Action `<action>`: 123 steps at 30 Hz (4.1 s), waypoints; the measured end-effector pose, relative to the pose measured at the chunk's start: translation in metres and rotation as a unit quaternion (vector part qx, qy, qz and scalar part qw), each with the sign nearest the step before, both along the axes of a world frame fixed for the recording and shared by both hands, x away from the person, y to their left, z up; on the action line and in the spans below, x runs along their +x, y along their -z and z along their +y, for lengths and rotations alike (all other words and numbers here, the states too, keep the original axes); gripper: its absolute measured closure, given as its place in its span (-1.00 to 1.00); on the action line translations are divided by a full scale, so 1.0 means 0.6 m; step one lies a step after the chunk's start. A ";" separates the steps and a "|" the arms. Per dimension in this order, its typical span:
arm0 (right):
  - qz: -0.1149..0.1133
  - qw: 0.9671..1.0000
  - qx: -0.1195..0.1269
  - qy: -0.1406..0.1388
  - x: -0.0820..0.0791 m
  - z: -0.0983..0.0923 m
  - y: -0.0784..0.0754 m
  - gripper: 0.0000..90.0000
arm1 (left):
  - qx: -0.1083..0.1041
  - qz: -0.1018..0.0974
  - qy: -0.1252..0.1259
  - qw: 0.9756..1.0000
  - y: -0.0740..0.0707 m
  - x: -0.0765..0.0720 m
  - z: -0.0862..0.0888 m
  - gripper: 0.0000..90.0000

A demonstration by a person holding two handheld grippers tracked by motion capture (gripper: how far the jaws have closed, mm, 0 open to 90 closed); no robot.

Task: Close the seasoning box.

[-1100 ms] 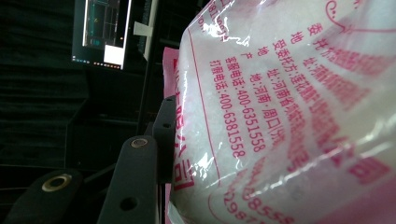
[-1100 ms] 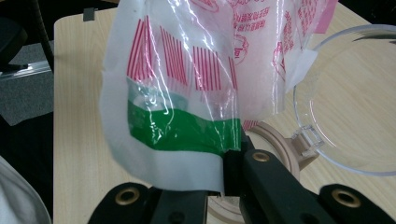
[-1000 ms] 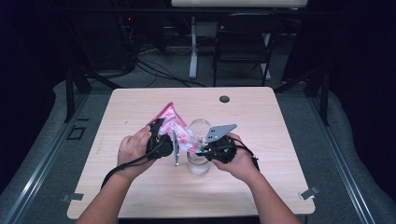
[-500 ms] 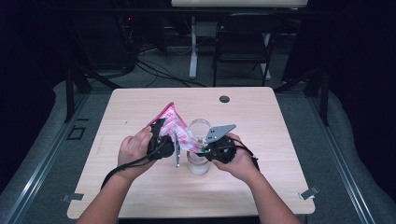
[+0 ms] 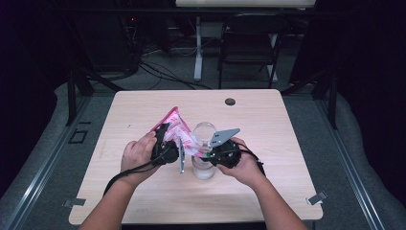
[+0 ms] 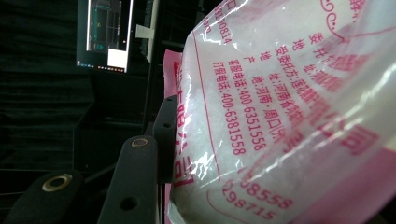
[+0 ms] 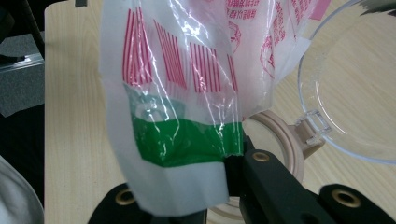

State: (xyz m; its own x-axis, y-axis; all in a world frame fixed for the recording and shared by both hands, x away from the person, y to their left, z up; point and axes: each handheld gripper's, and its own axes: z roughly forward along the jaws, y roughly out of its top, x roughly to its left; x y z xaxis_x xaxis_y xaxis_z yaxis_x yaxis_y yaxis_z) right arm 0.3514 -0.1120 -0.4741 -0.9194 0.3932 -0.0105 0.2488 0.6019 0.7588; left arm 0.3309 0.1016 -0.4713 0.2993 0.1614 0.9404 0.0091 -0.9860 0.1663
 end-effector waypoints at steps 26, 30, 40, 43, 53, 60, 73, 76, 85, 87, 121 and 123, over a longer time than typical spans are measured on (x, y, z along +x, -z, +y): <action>0.003 1.000 -0.002 -0.001 0.001 0.006 0.008 1.00 | 0.002 -0.009 0.003 1.000 -0.001 -0.003 0.001 0.39; 0.002 1.000 -0.002 -0.001 0.001 0.006 0.008 1.00 | 0.003 -0.012 0.005 1.000 -0.002 -0.002 0.001 0.39; 0.003 1.000 -0.001 -0.001 0.001 0.006 0.008 1.00 | 0.002 -0.017 0.008 1.000 -0.003 -0.004 0.001 0.39; 0.002 1.000 -0.001 -0.001 0.001 0.007 0.008 1.00 | 0.004 -0.017 0.006 1.000 -0.005 -0.005 0.001 0.39; 0.003 1.000 -0.002 -0.002 0.001 0.006 0.007 1.00 | 0.006 -0.019 0.006 1.000 -0.008 -0.005 -0.001 0.39; 0.002 1.000 -0.001 -0.001 0.001 0.006 0.008 1.00 | 0.005 -0.022 0.008 1.000 -0.010 -0.007 -0.002 0.39; 0.002 1.000 0.001 0.000 0.002 0.004 0.008 1.00 | 0.008 -0.028 0.012 1.000 -0.014 -0.007 -0.004 0.39; 0.003 1.000 -0.001 0.000 0.002 0.004 0.008 1.00 | 0.009 -0.025 0.011 1.000 -0.015 -0.008 -0.005 0.39; 0.004 1.000 0.001 0.001 0.002 0.004 0.009 1.00 | 0.012 -0.031 0.014 0.999 -0.016 -0.008 -0.006 0.39; 0.004 1.000 0.001 0.001 0.002 0.004 0.009 1.00 | 0.012 -0.031 0.016 0.999 -0.017 -0.007 -0.006 0.39; 0.002 1.000 -0.001 0.002 0.003 0.003 0.009 1.00 | 0.021 -0.042 0.023 0.999 -0.023 -0.011 -0.011 0.39; 0.003 1.000 -0.001 0.001 0.004 0.003 0.010 1.00 | 0.023 -0.039 0.020 0.999 -0.023 -0.012 -0.012 0.39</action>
State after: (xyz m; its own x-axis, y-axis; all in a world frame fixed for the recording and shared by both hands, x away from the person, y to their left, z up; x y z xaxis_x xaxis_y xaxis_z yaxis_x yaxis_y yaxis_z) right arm 0.3536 -0.1104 -0.4799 -0.9185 0.3954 -0.0055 0.2549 0.6027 0.7561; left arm 0.3238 0.0947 -0.4573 0.2313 0.1073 0.9670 -0.0422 -0.9919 0.1202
